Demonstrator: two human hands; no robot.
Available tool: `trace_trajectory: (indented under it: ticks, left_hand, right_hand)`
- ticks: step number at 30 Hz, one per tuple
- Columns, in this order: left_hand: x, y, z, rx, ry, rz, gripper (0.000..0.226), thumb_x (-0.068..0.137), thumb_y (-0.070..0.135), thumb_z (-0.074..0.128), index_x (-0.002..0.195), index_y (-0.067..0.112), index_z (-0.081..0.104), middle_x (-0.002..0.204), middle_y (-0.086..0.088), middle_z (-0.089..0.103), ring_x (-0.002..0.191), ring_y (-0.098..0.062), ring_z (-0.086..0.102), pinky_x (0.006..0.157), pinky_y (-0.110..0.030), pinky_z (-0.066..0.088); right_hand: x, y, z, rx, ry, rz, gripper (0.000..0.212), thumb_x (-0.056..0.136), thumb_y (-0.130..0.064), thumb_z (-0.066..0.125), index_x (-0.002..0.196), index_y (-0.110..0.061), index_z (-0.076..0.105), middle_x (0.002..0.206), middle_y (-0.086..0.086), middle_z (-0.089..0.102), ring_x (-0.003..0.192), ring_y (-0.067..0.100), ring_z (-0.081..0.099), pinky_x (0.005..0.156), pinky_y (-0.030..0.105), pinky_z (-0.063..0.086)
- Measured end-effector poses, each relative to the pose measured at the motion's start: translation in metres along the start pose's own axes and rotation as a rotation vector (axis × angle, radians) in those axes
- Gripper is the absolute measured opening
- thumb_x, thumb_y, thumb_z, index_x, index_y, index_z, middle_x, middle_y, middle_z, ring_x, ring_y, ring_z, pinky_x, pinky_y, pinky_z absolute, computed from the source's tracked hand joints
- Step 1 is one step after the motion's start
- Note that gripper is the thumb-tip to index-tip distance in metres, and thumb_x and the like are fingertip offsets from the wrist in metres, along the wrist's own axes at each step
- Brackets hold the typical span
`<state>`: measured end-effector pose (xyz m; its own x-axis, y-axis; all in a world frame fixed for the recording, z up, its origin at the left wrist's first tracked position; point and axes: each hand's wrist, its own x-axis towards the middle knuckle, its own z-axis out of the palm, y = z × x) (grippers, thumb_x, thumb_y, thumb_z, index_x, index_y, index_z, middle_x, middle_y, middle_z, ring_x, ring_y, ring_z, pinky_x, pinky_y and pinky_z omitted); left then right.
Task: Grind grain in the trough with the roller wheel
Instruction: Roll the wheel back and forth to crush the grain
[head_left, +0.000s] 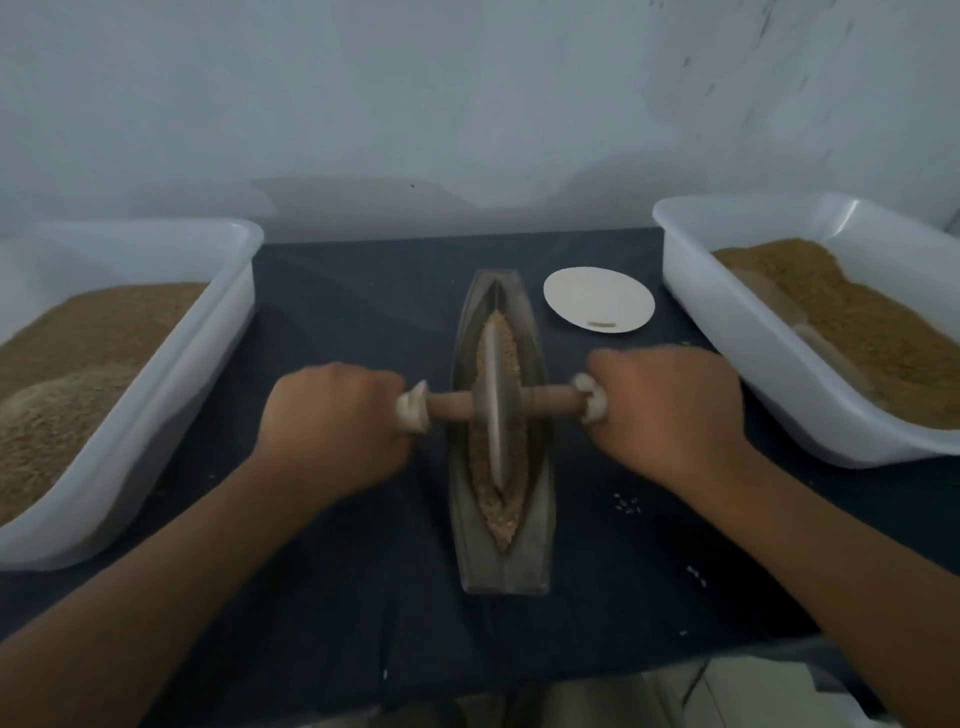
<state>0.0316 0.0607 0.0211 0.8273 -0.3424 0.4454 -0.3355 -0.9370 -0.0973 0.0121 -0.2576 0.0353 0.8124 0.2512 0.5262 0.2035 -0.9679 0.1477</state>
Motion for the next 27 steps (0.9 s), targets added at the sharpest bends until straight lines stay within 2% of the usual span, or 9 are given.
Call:
trace_trajectory:
  ticks: [2, 4, 7, 9, 13, 16, 18, 23, 27]
  left_hand:
    - [0.037, 0.001, 0.011, 0.029, -0.111, -0.095, 0.04, 0.088, 0.051, 0.056, 0.059, 0.027, 0.043, 0.058, 0.012, 0.048, 0.051, -0.019, 0.046, 0.052, -0.027, 0.031]
    - [0.079, 0.002, 0.018, 0.037, -0.16, -0.146, 0.035, 0.088, 0.052, 0.05, 0.065, 0.025, 0.053, 0.068, 0.007, 0.059, 0.06, -0.022, 0.055, 0.057, -0.03, 0.04]
    - [0.105, 0.004, 0.014, 0.004, -0.187, -0.15, 0.038, 0.084, 0.056, 0.042, 0.069, 0.025, 0.058, 0.073, 0.003, 0.062, 0.066, -0.023, 0.06, 0.061, -0.032, 0.045]
    - [0.088, 0.003, 0.011, 0.0, -0.204, -0.142, 0.037, 0.089, 0.054, 0.048, 0.067, 0.025, 0.055, 0.073, 0.004, 0.061, 0.064, -0.023, 0.057, 0.061, -0.032, 0.044]
    - [0.017, 0.003, -0.001, 0.046, -0.116, -0.053, 0.04, 0.085, 0.056, 0.05, 0.058, 0.027, 0.045, 0.055, 0.012, 0.045, 0.048, -0.016, 0.045, 0.049, -0.024, 0.029]
    - [-0.011, 0.001, -0.007, 0.06, -0.021, -0.007, 0.041, 0.079, 0.057, 0.052, 0.053, 0.03, 0.037, 0.047, 0.014, 0.036, 0.039, -0.012, 0.037, 0.046, -0.018, 0.018]
    - [0.004, 0.0, 0.001, 0.048, -0.112, -0.048, 0.037, 0.083, 0.057, 0.051, 0.058, 0.03, 0.046, 0.053, 0.013, 0.045, 0.047, -0.015, 0.044, 0.047, -0.023, 0.026]
    - [0.078, 0.003, 0.02, -0.054, -0.259, -0.218, 0.03, 0.088, 0.05, 0.057, 0.07, 0.026, 0.058, 0.074, 0.006, 0.061, 0.066, -0.02, 0.06, 0.059, -0.032, 0.046]
    - [0.072, -0.001, 0.018, -0.072, -0.275, -0.211, 0.03, 0.086, 0.052, 0.056, 0.069, 0.028, 0.056, 0.073, 0.009, 0.059, 0.065, -0.019, 0.057, 0.06, -0.032, 0.045]
  right_hand:
    - [0.033, 0.001, 0.013, -0.034, -0.028, 0.02, 0.041, 0.095, -0.044, 0.052, 0.062, -0.028, 0.034, 0.051, -0.008, 0.038, 0.042, 0.016, 0.036, 0.047, 0.023, 0.016]
    - [0.064, 0.007, 0.023, -0.022, -0.105, 0.049, 0.04, 0.099, -0.042, 0.055, 0.065, -0.028, 0.038, 0.056, -0.007, 0.044, 0.048, 0.014, 0.039, 0.048, 0.027, 0.024]
    - [0.081, 0.009, 0.025, 0.02, -0.133, 0.086, 0.036, 0.093, -0.032, 0.064, 0.064, -0.026, 0.045, 0.059, -0.006, 0.048, 0.052, 0.017, 0.046, 0.051, 0.029, 0.036]
    - [0.07, 0.004, 0.015, 0.032, -0.127, 0.082, 0.033, 0.096, -0.035, 0.056, 0.065, -0.023, 0.052, 0.061, -0.003, 0.053, 0.055, 0.02, 0.05, 0.053, 0.032, 0.042]
    - [0.012, -0.006, -0.016, 0.052, -0.075, -0.007, 0.039, 0.091, -0.049, 0.034, 0.059, -0.027, 0.035, 0.05, -0.007, 0.041, 0.043, 0.016, 0.041, 0.046, 0.025, 0.025]
    - [-0.008, -0.008, -0.026, 0.018, -0.084, -0.058, 0.033, 0.086, -0.049, 0.038, 0.061, -0.028, 0.031, 0.048, -0.008, 0.035, 0.039, 0.016, 0.037, 0.045, 0.023, 0.019]
    - [0.004, -0.005, -0.018, -0.024, -0.132, -0.054, 0.037, 0.09, -0.046, 0.048, 0.062, -0.029, 0.031, 0.051, -0.007, 0.038, 0.044, 0.016, 0.04, 0.046, 0.025, 0.019]
    - [0.071, -0.005, 0.003, -0.074, -0.16, 0.057, 0.033, 0.1, -0.041, 0.051, 0.072, -0.025, 0.054, 0.065, -0.005, 0.05, 0.057, 0.017, 0.046, 0.053, 0.029, 0.033]
    - [0.075, -0.005, -0.002, -0.051, -0.243, 0.052, 0.033, 0.099, -0.041, 0.053, 0.071, -0.024, 0.053, 0.07, -0.004, 0.055, 0.064, 0.02, 0.055, 0.059, 0.031, 0.046]
